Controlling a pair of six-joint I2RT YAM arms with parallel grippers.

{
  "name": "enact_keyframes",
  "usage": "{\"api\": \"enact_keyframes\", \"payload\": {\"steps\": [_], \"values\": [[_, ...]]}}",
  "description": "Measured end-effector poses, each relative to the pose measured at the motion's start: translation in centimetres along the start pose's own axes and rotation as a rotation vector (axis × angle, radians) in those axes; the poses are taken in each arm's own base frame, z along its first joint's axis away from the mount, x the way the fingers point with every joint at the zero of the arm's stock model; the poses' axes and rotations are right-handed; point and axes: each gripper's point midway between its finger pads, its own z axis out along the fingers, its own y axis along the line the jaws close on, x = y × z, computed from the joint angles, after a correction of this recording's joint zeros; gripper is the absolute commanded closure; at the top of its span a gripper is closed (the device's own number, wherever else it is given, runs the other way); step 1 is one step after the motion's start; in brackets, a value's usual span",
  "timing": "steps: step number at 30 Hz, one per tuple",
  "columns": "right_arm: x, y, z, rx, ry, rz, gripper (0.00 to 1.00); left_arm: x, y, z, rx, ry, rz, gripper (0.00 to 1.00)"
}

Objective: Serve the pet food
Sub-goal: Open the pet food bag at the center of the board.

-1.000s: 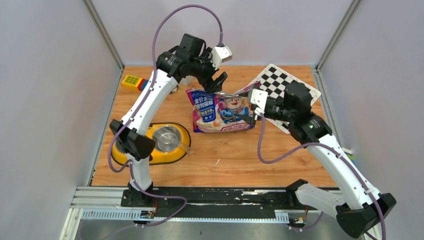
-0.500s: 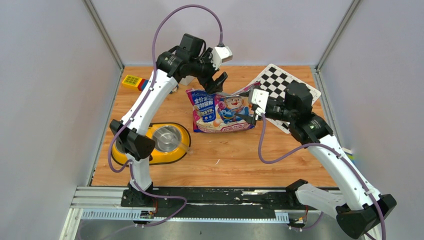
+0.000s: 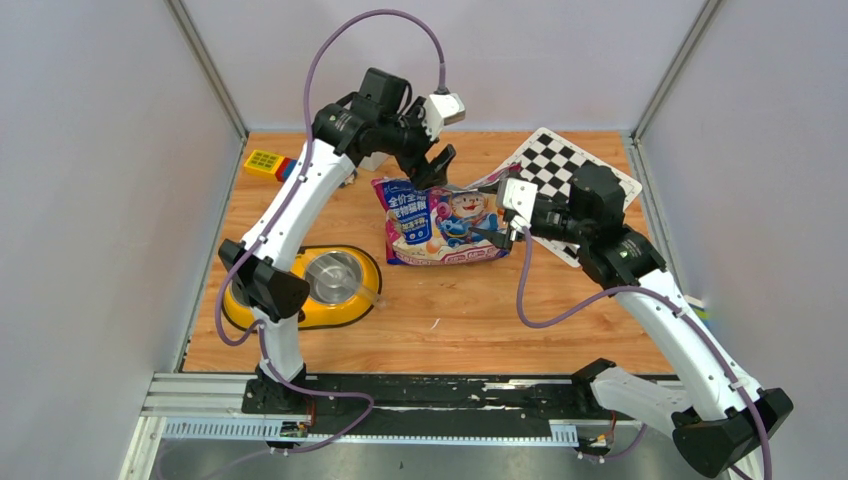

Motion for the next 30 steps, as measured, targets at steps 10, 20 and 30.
{"api": "enact_keyframes", "payload": {"steps": [10, 20, 30], "values": [[0.4, 0.2, 0.1, -0.005, 0.005, 0.006, 0.33, 0.8, 0.2, 0.2, -0.014, 0.029, -0.002, 0.08], [0.3, 0.3, 0.1, -0.008, 0.003, 0.006, 0.33, 1.2, 0.9, 0.1, -0.051, 0.049, 0.01, 0.23], [1.0, 0.7, 1.4, -0.078, -0.01, -0.05, 0.38, 1.7, 0.5, 0.3, -0.034, 0.07, 0.014, 0.35]]}}
